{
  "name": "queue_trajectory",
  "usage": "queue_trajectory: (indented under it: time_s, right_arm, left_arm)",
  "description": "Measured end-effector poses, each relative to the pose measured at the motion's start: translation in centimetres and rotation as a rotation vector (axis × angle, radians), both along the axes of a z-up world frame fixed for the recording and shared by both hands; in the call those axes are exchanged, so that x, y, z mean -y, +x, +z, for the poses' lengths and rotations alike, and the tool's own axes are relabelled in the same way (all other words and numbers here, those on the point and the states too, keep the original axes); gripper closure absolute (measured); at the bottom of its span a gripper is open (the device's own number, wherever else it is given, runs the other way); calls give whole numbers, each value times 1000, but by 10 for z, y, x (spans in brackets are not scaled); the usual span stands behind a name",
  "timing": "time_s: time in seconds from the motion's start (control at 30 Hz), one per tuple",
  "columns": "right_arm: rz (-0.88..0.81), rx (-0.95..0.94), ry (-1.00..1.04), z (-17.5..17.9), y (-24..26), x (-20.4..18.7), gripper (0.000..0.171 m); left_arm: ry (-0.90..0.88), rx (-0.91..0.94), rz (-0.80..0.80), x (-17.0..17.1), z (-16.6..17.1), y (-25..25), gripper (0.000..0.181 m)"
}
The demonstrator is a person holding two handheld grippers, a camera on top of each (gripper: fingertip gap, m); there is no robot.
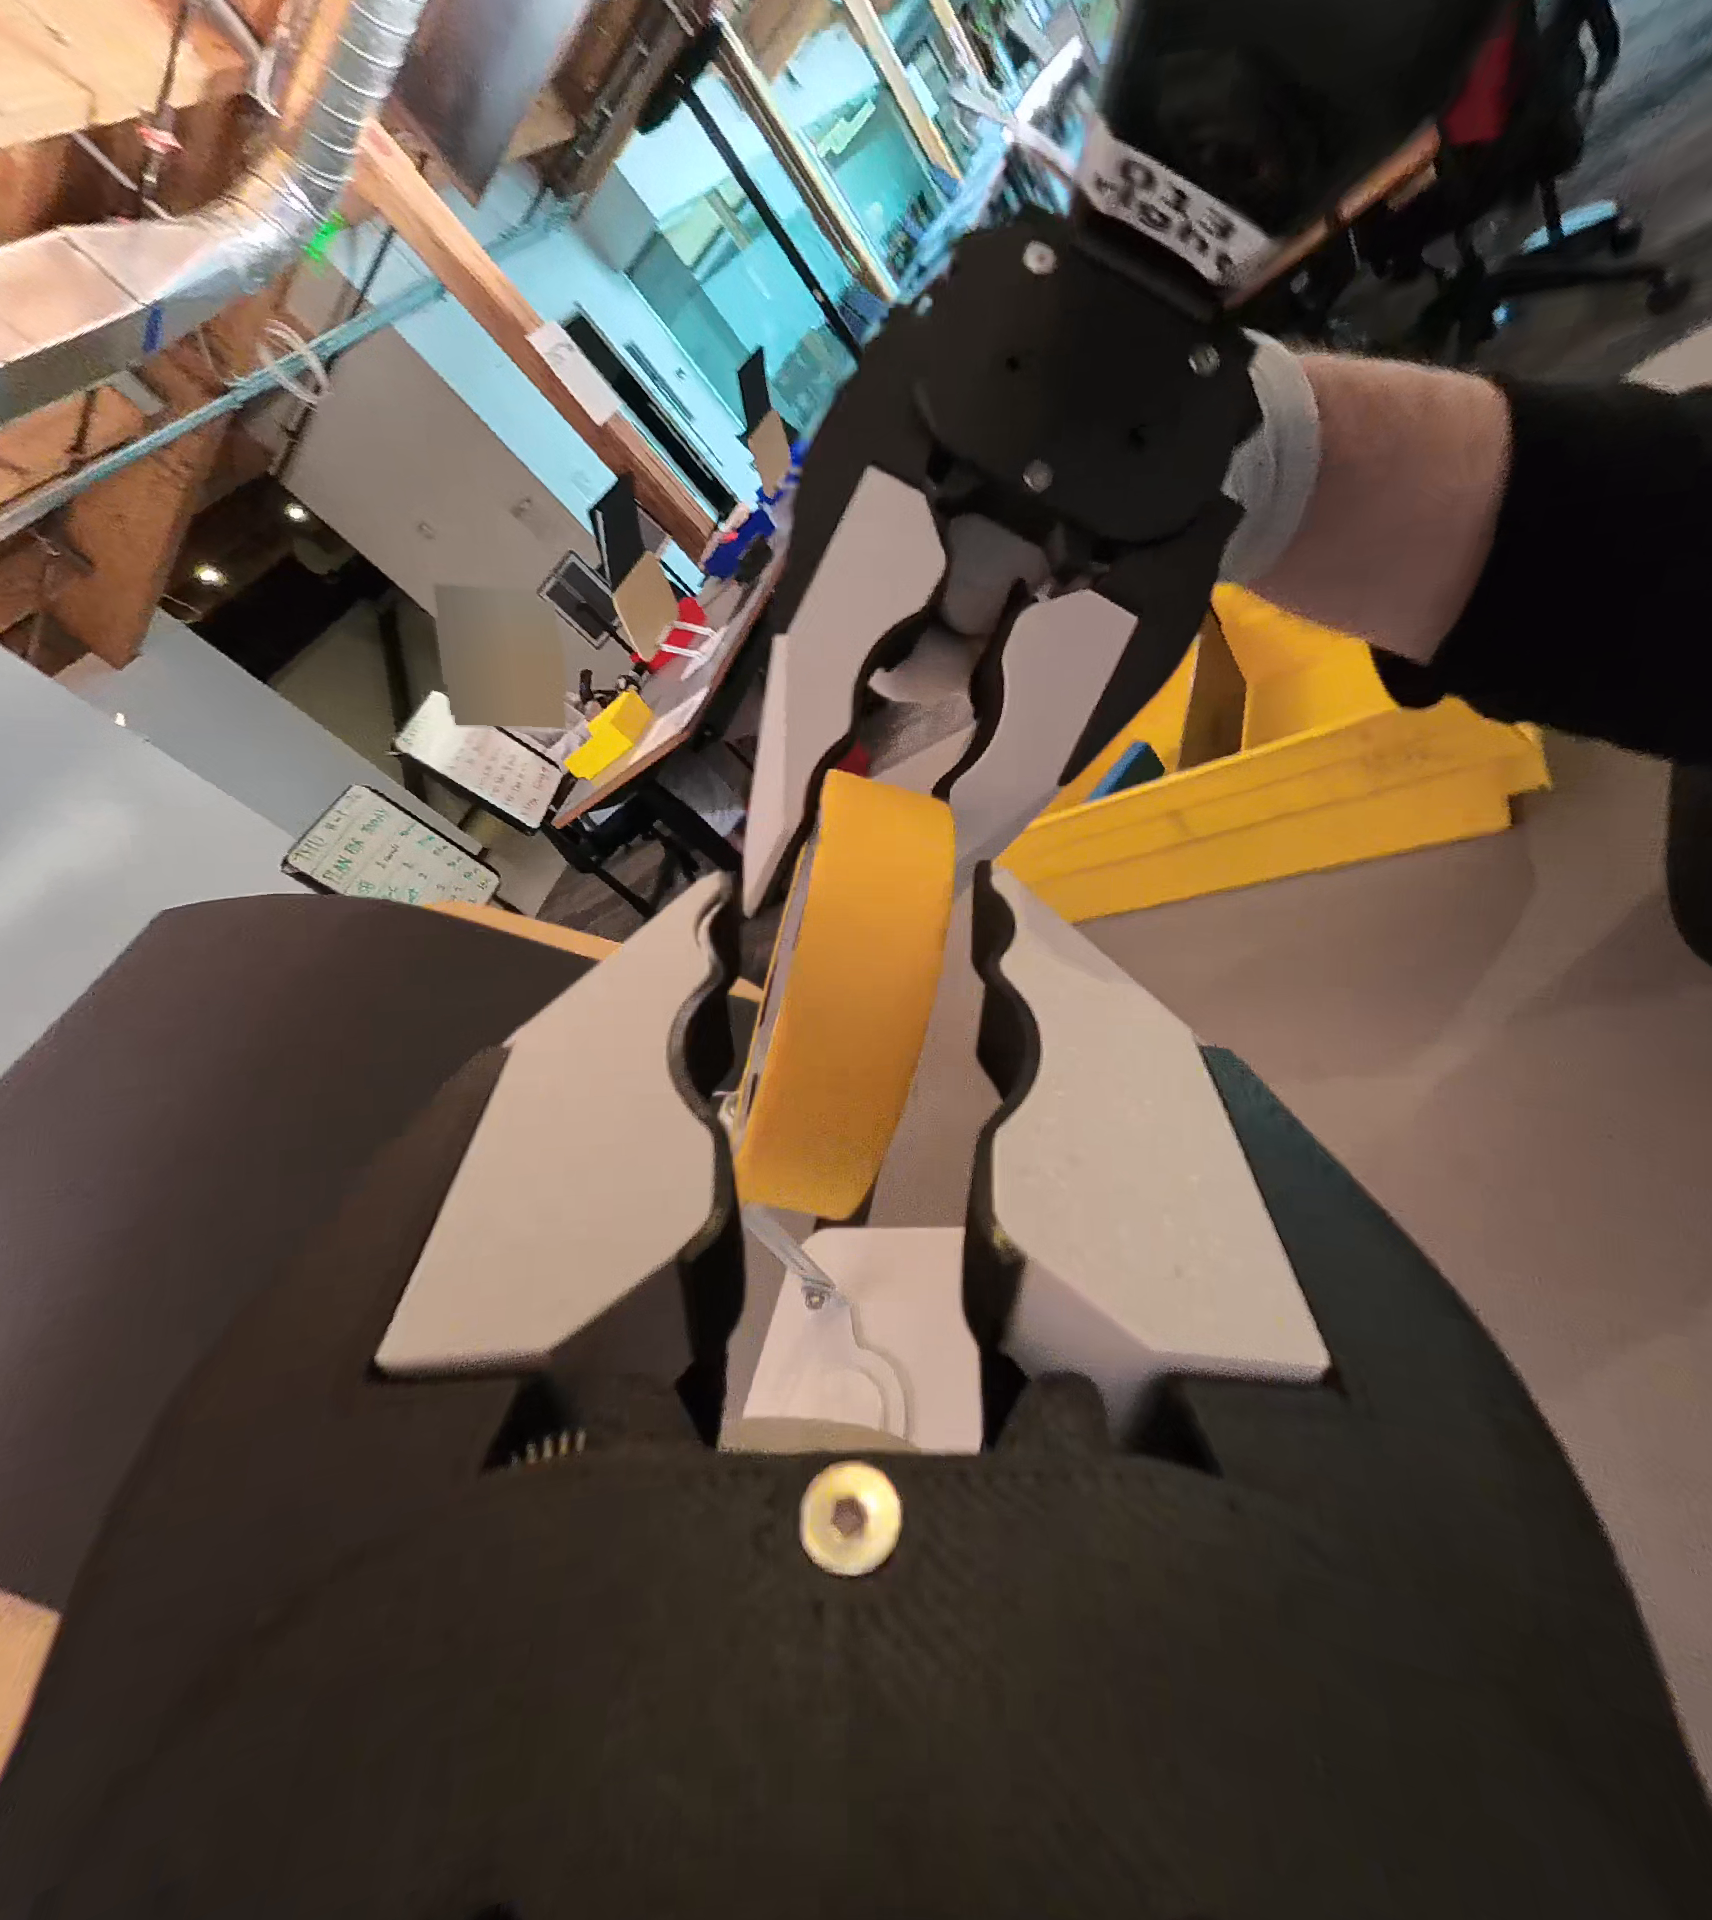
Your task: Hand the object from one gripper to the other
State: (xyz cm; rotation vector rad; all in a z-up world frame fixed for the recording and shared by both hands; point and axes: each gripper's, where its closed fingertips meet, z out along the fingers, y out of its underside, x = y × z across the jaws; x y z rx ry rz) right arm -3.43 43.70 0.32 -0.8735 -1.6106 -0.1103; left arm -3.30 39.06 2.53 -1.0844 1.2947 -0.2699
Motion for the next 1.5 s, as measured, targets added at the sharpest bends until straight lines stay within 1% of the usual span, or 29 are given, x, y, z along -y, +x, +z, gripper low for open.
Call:
queue_trajectory:
  time_s: [0.1,0.2,0.27,0.33,0.4,0.47,0.6,0.67,0.7,0.8,0.87,0.93,0.97,1.0,1.03,1.07,1.1,1.17,1.23,1.3,1.33,1.4,1.5]
  right_arm:
    - [-69,-43,97,14,5,-12,147]
    - [-127,-110,218,35,8,-18,148]
    - [-190,-147,349,50,12,-23,147]
    - [-273,-160,520,65,15,-28,148]
    - [-343,-167,696,76,15,-30,148]
    - [-361,-161,791,75,5,-28,148]
    - [-341,-133,893,58,-24,-26,148]
    - [-331,-124,928,49,-35,-26,148]
    - [-330,-125,935,47,-38,-26,148]
    - [-335,-135,943,45,-40,-26,148]
    - [-330,-140,945,45,-40,-26,148]
    - [-329,-136,933,43,-41,-29,147]
    - [-320,-123,910,40,-42,-31,141]
    - [-298,-114,878,35,-45,-32,133]
    - [-281,-116,845,33,-46,-33,119]
    - [-276,-116,802,30,-45,-36,110]
    - [-263,-114,753,27,-45,-38,109]
    - [-192,-117,657,19,-46,-36,111]
    - [-115,-88,548,9,-48,-30,114]
    - [-70,-184,405,19,-45,-21,120]
    - [-47,-232,316,23,-44,-18,121]
    - [-56,-336,211,37,-36,-20,122]
    - [-94,-405,138,46,-26,-29,122]
  left_arm:
    - [-52,119,16,-7,17,-11,134]
    - [-211,307,-20,-16,35,-29,134]
    - [-376,449,-49,-28,42,-45,133]
    - [-578,571,-136,-36,43,-58,128]
    - [-763,682,-226,-45,42,-68,116]
    - [-878,757,-276,-54,39,-74,108]
    - [-973,756,-296,-59,29,-67,100]
    - [-985,714,-273,-58,23,-60,103]
    - [-995,691,-257,-58,19,-57,108]
    - [-999,682,-219,-64,11,-55,133]
    - [-1001,684,-240,-64,11,-54,135]
    - [-990,701,-226,-66,12,-55,136]
    - [-975,703,-221,-67,13,-55,139]
    - [-949,708,-218,-67,15,-57,149]
    - [-927,718,-200,-69,17,-60,150]
    - [-899,714,-177,-70,18,-62,151]
    - [-866,703,-155,-71,18,-64,151]
    - [-805,709,-109,-74,22,-69,156]
    - [-729,694,-73,-75,24,-73,157]
    - [-663,656,5,-80,22,-77,157]
    - [-640,626,15,-80,20,-76,157]
    - [-594,593,19,-76,21,-72,157]
    - [-552,527,25,-69,18,-60,157]
